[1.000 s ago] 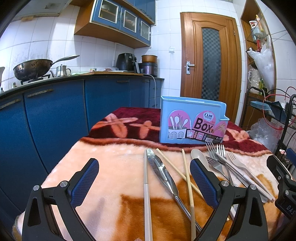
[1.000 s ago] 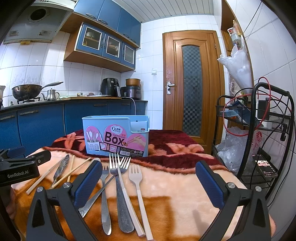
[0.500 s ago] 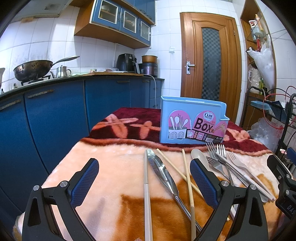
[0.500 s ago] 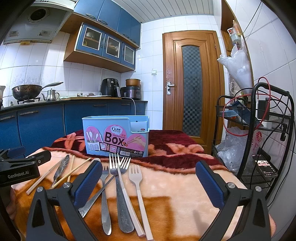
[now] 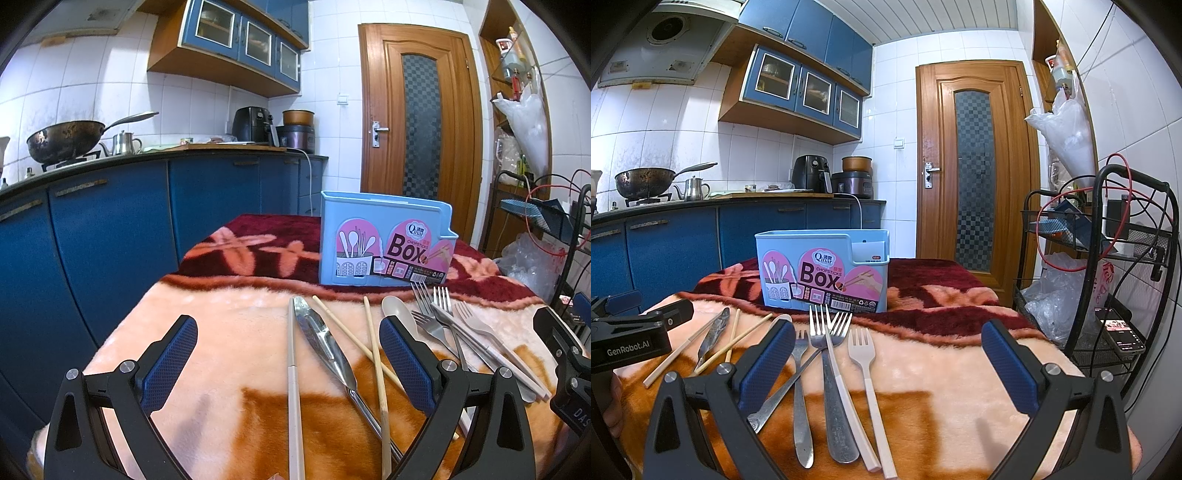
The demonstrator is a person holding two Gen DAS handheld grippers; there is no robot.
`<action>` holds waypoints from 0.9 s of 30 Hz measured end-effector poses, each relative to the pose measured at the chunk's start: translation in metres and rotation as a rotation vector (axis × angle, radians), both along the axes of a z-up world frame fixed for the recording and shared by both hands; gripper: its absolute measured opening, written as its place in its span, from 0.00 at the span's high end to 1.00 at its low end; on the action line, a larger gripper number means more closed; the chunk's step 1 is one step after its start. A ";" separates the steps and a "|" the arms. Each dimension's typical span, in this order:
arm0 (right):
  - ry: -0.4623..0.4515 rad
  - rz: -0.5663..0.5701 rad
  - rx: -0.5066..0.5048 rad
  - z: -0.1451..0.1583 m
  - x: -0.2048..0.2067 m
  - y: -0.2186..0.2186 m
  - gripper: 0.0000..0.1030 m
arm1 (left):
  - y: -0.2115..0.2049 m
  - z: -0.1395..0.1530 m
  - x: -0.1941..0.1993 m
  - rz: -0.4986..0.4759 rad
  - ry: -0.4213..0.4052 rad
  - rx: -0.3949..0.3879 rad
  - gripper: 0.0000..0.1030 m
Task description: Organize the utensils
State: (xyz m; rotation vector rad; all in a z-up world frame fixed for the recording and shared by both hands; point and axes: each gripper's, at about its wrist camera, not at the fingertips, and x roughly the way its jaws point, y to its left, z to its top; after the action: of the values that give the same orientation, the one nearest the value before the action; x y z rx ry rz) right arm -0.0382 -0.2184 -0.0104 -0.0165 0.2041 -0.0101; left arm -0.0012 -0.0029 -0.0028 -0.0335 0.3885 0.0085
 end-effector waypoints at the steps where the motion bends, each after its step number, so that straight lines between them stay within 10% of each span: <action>1: 0.000 0.000 0.000 0.000 0.000 0.000 0.00 | 0.000 0.000 0.000 0.000 0.000 0.000 0.04; 27: 0.004 -0.001 0.009 -0.001 0.000 -0.002 0.00 | 0.000 -0.003 0.001 0.005 0.002 0.007 0.04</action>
State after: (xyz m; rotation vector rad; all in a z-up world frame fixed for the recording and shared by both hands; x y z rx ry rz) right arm -0.0383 -0.2206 -0.0115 -0.0078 0.2078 -0.0098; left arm -0.0002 -0.0028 -0.0058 -0.0279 0.3901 0.0144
